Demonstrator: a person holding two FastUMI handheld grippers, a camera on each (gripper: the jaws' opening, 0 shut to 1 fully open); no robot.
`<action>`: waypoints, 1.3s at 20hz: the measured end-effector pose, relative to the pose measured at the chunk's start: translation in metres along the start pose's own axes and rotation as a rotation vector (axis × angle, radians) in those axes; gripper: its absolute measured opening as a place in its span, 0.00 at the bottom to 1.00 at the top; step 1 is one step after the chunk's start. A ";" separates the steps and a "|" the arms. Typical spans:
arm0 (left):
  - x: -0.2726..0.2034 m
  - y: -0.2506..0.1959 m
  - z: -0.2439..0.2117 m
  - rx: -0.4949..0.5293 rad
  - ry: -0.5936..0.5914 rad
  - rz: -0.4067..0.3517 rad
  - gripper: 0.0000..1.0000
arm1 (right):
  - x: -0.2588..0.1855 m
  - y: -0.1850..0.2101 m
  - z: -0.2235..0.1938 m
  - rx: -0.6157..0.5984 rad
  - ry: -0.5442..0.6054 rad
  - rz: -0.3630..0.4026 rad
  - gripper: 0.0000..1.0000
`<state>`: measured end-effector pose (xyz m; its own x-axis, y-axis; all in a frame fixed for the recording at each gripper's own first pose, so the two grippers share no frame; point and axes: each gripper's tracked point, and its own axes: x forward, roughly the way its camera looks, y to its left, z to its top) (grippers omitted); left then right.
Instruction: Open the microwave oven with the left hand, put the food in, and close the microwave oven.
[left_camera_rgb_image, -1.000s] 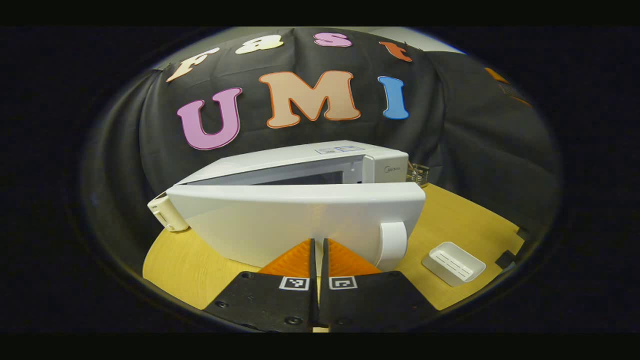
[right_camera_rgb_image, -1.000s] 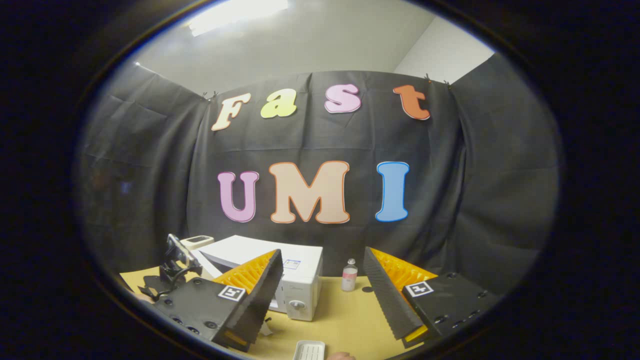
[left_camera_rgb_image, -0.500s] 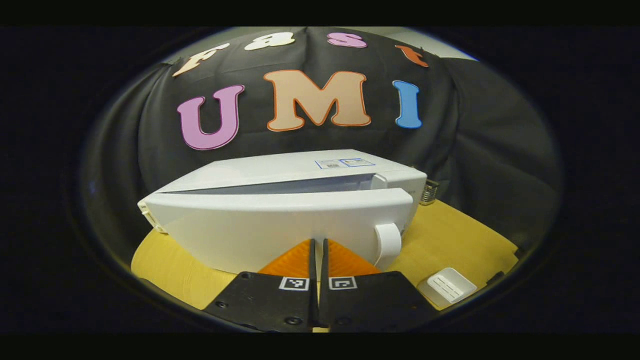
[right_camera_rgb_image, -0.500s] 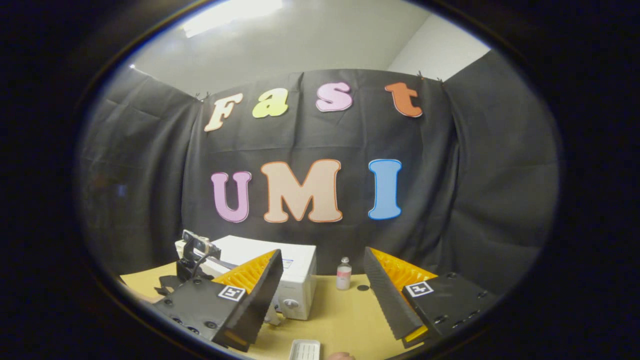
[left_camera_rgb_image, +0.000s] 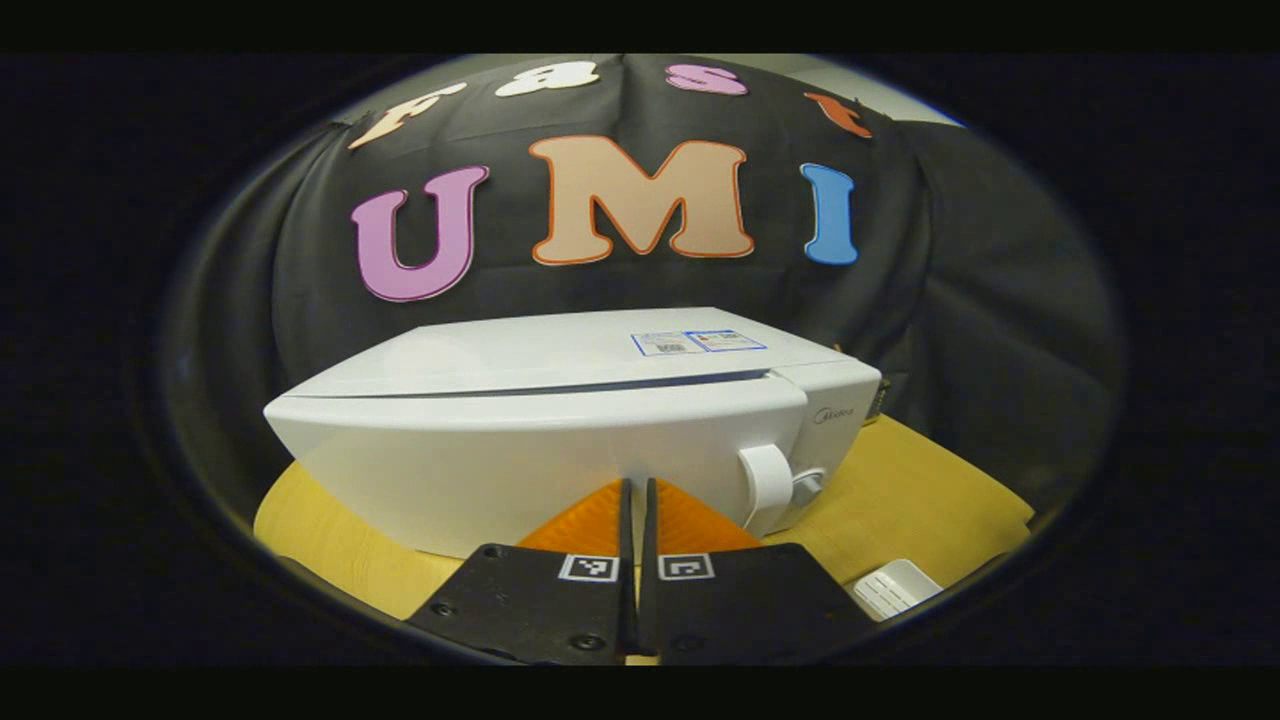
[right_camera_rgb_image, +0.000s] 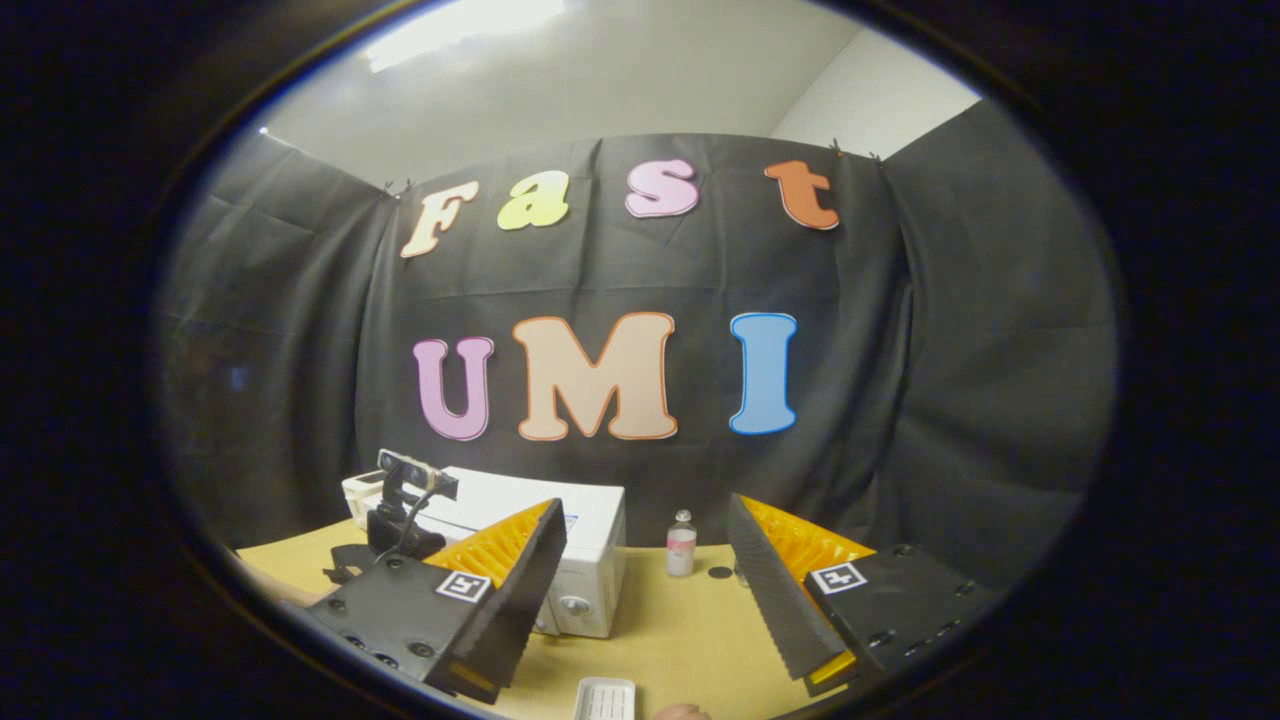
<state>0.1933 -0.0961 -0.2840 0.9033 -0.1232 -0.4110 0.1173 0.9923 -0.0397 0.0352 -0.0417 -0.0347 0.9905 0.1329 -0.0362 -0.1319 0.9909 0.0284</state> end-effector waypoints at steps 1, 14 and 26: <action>0.000 0.001 0.002 -0.001 -0.007 0.005 0.00 | 0.000 0.000 -0.001 -0.002 0.000 0.002 0.92; 0.008 -0.007 0.008 -0.037 -0.010 0.000 0.00 | 0.000 -0.003 -0.007 -0.004 0.015 -0.008 0.92; -0.087 0.013 0.065 -0.033 -0.133 0.000 0.00 | 0.008 0.012 -0.010 0.006 0.014 0.003 0.92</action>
<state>0.1430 -0.0728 -0.1894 0.9504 -0.1216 -0.2864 0.1057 0.9919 -0.0703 0.0407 -0.0285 -0.0446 0.9894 0.1366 -0.0501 -0.1349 0.9902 0.0349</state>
